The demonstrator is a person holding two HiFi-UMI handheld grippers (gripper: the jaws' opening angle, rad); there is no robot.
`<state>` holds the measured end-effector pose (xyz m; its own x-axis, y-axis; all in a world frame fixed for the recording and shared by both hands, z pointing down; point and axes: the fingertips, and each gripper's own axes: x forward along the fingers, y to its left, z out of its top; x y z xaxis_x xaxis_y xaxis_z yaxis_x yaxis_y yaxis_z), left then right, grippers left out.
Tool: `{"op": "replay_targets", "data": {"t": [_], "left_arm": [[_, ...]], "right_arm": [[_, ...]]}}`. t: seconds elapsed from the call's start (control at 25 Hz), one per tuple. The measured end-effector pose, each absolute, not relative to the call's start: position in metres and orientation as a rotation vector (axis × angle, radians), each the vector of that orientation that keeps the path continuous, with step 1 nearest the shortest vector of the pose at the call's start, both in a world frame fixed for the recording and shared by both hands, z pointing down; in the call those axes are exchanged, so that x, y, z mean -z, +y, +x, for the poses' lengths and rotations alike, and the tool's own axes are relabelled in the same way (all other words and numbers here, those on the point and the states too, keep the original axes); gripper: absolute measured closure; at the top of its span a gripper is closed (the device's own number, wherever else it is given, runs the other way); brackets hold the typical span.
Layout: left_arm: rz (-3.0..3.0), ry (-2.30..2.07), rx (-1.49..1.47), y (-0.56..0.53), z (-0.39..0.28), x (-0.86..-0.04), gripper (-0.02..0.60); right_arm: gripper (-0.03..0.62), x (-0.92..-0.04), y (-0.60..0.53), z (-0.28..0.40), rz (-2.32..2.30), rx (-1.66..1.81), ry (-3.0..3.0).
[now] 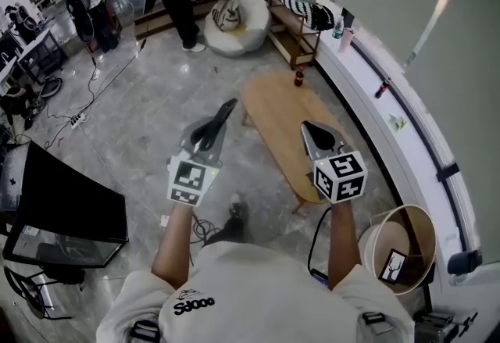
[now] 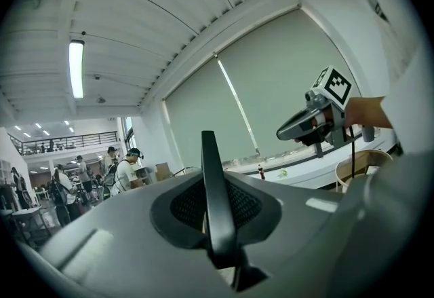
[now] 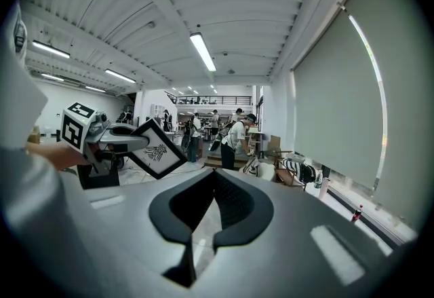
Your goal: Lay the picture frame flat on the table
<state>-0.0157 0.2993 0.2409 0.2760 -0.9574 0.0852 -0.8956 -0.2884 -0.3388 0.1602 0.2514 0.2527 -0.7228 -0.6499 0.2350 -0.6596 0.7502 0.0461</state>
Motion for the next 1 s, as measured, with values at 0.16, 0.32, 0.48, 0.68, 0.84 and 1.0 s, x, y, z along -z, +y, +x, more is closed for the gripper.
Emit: {"op": "replay_targets", "data": {"t": [0.16,0.32,0.48,0.68,0.84,1.0], "left_arm": [[-2.332,1.724,0.398,0.27,-0.028,-0.246,0.538],[-2.351,1.724,0.398,0.237,-0.044,-0.255,0.538],[-2.361,1.728,0.386,0.198,-0.061,-0.256,0.538],[-2.368,1.737,0.382,0.159,-0.085,-0.255,0.538],[-2.376,1.743,0.386,0.131,-0.105,-0.253,0.538],[-2.379,1.742,0.387,0.108,-0.122,-0.251,0.538]], "right_arm": [[0.591,-0.256,0.224,0.146,1.023,-0.058,-2.706],[0.591,-0.263,0.193,0.129,1.021,-0.07,-2.697],[0.591,-0.263,0.155,0.114,1.024,-0.076,-2.69],[0.591,-0.26,0.116,0.089,1.024,-0.077,-2.684],[0.591,-0.257,0.088,0.068,1.017,-0.081,-2.682],[0.591,-0.256,0.066,0.052,1.018,-0.088,-2.681]]}}
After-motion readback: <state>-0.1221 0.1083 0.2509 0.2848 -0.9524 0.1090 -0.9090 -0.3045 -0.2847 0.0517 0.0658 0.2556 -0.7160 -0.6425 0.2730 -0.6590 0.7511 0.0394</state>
